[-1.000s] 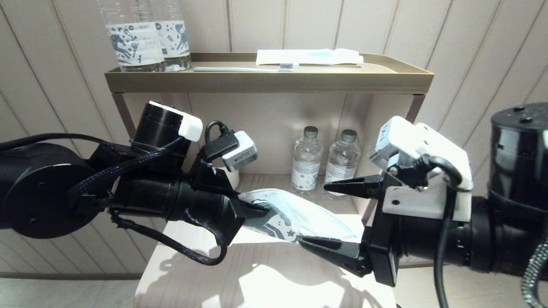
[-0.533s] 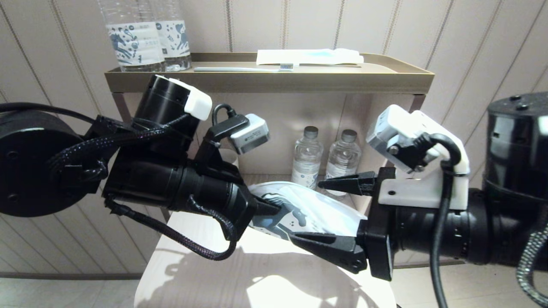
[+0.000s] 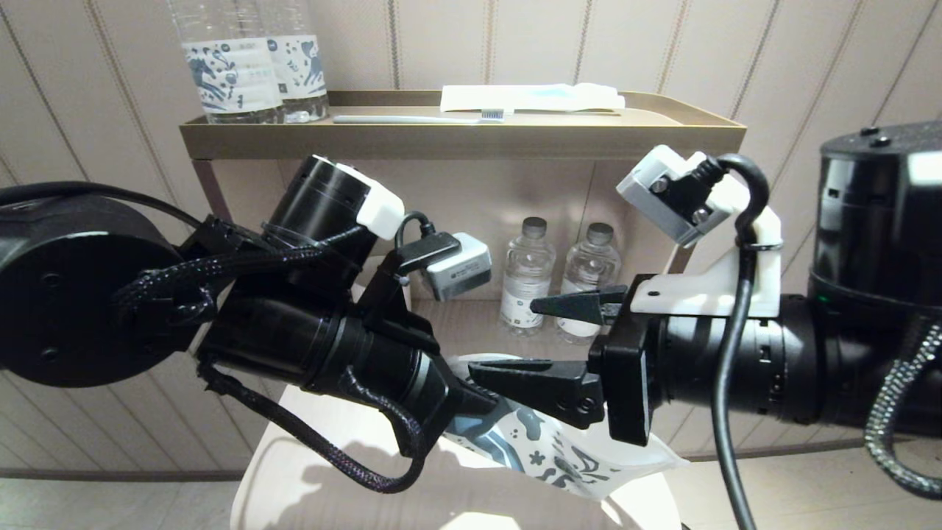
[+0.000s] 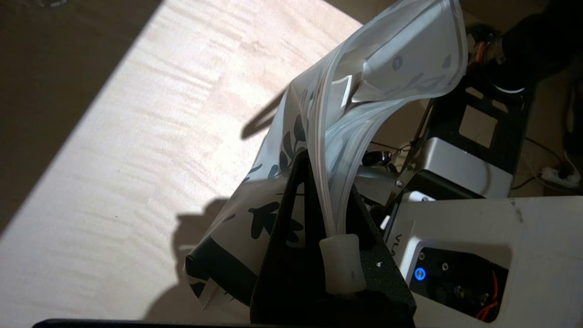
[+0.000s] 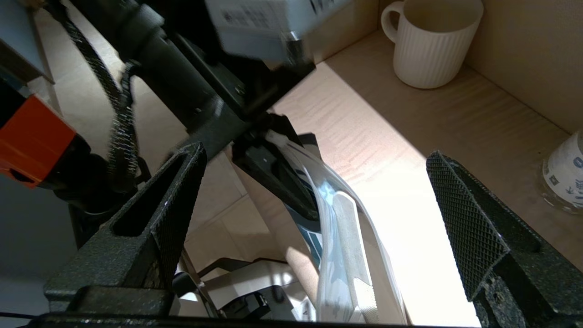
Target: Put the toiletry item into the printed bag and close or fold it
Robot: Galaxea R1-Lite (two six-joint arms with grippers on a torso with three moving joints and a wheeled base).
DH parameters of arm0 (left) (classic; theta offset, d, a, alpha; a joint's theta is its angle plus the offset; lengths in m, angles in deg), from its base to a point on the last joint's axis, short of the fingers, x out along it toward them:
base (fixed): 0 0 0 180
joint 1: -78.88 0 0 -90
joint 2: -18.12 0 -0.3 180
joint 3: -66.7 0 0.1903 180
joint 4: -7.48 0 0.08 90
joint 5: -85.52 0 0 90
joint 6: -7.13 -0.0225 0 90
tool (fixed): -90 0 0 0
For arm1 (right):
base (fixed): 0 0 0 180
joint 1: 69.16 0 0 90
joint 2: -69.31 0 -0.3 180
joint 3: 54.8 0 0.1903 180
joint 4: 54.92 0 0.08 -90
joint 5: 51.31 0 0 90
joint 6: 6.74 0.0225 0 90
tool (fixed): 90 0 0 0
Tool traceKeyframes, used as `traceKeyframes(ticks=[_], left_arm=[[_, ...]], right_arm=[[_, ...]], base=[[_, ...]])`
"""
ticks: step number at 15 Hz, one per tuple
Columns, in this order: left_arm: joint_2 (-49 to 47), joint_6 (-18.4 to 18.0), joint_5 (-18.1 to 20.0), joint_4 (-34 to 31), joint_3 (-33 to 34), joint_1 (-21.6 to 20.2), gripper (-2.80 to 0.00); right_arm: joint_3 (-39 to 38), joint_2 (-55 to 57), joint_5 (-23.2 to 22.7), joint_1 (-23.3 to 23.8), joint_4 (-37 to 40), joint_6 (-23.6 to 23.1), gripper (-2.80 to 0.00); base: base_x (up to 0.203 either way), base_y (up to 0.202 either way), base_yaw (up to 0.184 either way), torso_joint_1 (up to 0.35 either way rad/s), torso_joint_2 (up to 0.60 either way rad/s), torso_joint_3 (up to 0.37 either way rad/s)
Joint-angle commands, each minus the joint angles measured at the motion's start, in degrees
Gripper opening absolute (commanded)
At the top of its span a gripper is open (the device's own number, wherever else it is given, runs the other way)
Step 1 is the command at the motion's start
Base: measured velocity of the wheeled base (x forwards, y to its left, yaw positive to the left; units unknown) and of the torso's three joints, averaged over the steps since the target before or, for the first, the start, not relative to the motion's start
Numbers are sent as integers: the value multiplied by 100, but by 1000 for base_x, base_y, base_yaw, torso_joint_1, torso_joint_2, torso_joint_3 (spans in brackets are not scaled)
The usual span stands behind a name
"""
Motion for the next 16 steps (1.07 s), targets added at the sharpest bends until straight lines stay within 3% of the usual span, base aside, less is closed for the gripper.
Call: traceKeyframes(ticks=[1, 5, 7, 11, 13, 14, 16], left_arm=[[-177, 0, 24, -12, 69, 4, -280], [-369, 114, 272, -47, -136, 4, -280], [-448, 123, 343, -47, -214, 4, -280], [-614, 114, 456, -14, -306, 4, -280], [-616, 105, 458, 6, -323, 4, -280], [-616, 105, 451, -4, -317, 4, -280], [-598, 98, 451, -12, -306, -4, -280]], right_arm=[[37, -35, -97, 4, 42, 12, 0], [150, 90, -760, 86, 447, 54, 0], [159, 304, -850, 174, 437, 122, 0], [219, 420, -1472, 565, 402, 119, 0], [234, 427, -1485, 575, 392, 109, 0], [221, 427, -1476, 569, 392, 92, -280], [202, 442, -1476, 575, 392, 82, -280]], base=[[0, 0, 0, 0, 0, 0], [0, 0, 0, 0, 0, 0], [0, 0, 0, 0, 0, 0], [0, 0, 0, 0, 0, 0], [0, 0, 0, 0, 0, 0], [0, 0, 0, 0, 0, 0], [0, 0, 0, 0, 0, 0]])
